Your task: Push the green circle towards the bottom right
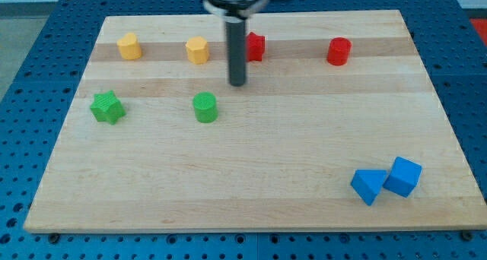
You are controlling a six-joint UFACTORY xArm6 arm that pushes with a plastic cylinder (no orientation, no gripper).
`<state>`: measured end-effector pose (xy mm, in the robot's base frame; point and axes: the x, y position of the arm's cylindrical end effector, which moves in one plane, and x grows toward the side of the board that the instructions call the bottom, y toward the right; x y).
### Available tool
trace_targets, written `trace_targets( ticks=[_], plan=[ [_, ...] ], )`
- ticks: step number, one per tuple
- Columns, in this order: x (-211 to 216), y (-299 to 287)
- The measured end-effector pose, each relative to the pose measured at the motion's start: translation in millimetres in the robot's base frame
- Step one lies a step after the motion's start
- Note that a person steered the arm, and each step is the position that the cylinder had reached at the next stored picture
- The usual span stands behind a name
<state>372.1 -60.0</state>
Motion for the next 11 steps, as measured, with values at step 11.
trace_targets(
  ticks=[11],
  plan=[
    [66.6,61.8]
  ],
)
